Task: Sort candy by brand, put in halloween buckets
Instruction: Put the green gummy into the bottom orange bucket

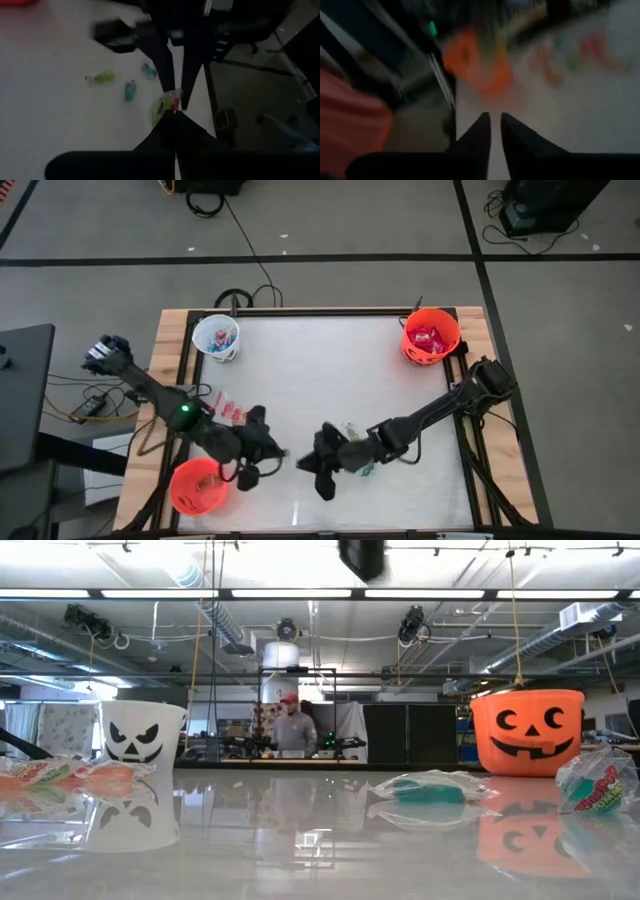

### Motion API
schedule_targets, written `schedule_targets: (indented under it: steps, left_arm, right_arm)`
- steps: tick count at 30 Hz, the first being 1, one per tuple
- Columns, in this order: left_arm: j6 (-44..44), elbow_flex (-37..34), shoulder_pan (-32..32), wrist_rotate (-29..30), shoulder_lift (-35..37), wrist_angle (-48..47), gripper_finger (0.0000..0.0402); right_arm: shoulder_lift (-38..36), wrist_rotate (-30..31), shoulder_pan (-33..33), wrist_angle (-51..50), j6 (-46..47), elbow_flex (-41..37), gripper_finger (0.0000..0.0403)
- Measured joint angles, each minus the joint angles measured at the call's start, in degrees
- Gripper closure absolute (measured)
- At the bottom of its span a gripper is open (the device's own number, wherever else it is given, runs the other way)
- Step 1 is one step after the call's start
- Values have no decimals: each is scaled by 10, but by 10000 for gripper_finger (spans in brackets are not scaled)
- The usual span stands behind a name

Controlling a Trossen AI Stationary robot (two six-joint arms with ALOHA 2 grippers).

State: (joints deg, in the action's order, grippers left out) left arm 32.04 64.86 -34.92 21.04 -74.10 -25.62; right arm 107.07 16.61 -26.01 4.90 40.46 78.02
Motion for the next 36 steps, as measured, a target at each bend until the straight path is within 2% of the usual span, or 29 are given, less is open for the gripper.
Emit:
schedule_targets:
  steps: [3, 6, 9, 13, 16, 19, 24, 31, 36]
  left_arm:
    - [42, 1, -1, -10, 25, -67, 400]
    - [106, 0, -15, -60, 36, -164, 400]
    - [178, 1, -47, -138, 46, -251, 400]
    - [261, 0, -112, -176, 43, -326, 400]
    - [316, -7, -158, -188, 43, -325, 401]
    - [370, -20, -207, -174, 43, -324, 401]
    - [452, -72, -262, -163, 44, -325, 401]
    - [533, -163, -278, -178, 43, -277, 396]
    - [554, -175, -278, -168, 43, -274, 358]
  right_arm:
    - [3, -9, -3, -112, 48, -3, 311]
    - [4, 3, -4, -202, 110, -2, 283]
    - [4, -18, -6, -287, 169, -2, 275]
    - [4, -39, -18, -365, 190, -2, 276]
    - [4, -38, -28, -406, 205, -2, 276]
    - [4, -40, -37, -428, 218, -2, 276]
    - [4, -39, -49, -454, 249, -2, 275]
    - [4, -49, -69, -468, 244, -2, 268]
    - [5, -29, -86, -519, 240, -15, 240]
